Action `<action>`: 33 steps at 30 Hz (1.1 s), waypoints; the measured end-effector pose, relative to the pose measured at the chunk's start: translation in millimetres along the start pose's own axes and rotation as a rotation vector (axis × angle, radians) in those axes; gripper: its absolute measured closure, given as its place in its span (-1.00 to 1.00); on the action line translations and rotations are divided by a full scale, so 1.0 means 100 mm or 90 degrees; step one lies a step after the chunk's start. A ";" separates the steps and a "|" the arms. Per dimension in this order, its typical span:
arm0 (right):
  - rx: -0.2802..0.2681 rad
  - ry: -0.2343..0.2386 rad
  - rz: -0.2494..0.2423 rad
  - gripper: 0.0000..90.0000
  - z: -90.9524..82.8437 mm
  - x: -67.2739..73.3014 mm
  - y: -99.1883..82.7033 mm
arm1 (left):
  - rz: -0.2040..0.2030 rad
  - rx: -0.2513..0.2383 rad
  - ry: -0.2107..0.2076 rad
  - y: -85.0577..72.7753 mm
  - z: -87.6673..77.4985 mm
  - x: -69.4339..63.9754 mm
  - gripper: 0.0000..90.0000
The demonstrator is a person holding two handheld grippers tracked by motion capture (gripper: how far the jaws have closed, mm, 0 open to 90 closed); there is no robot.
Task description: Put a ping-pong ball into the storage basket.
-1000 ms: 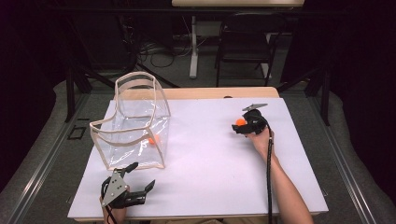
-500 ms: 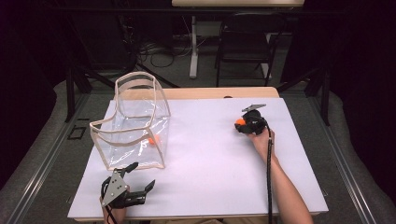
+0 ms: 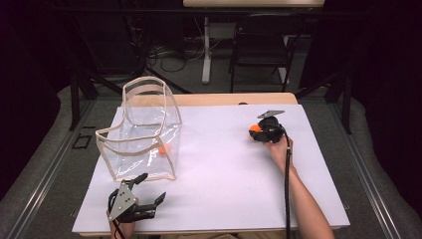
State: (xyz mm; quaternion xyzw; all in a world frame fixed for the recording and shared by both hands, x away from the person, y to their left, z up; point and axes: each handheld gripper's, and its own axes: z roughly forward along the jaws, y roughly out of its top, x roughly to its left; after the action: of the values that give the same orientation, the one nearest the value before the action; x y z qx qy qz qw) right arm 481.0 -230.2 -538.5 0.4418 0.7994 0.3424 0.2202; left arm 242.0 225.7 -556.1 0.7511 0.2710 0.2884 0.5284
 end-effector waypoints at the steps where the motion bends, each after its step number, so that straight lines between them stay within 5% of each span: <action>1: -0.001 0.001 -0.001 0.13 -0.01 0.01 0.01 | -0.002 -0.001 0.001 0.00 0.00 0.00 -0.65; 33: 0.000 0.060 -0.044 0.13 -0.07 0.22 0.11 | -0.003 -0.003 0.004 0.00 -0.01 0.01 -0.65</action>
State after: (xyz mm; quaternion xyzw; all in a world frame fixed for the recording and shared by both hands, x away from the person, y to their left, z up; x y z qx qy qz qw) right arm 471.1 -209.7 -526.9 0.3972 0.8237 0.3550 0.1940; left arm 241.9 227.1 -556.1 0.7484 0.2735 0.2903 0.5299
